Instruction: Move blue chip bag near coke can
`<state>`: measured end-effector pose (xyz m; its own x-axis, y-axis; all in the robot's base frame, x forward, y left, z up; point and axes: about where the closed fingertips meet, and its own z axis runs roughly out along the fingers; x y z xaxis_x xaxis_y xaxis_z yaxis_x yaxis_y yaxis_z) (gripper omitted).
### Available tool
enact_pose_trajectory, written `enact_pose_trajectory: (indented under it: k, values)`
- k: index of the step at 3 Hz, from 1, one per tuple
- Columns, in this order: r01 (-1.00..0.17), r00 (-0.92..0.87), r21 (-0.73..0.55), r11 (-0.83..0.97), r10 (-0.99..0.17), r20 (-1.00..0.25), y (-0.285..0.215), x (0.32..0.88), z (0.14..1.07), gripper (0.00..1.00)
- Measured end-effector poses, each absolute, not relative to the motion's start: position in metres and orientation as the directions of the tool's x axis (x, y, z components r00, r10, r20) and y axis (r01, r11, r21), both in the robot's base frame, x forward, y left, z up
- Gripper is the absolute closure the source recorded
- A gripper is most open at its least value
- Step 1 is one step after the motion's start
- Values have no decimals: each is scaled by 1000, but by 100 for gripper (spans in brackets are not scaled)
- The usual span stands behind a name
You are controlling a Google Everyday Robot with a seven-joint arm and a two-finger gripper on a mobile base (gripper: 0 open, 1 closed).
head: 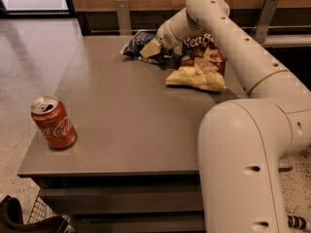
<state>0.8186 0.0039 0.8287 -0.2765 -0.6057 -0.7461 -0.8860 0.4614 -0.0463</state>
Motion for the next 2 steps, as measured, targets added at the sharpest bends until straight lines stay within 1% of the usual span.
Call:
enact_pose_trajectory:
  k: [2]
  values:
    - [-886,-276,-46,461,-606,-746,4,819,829,100]
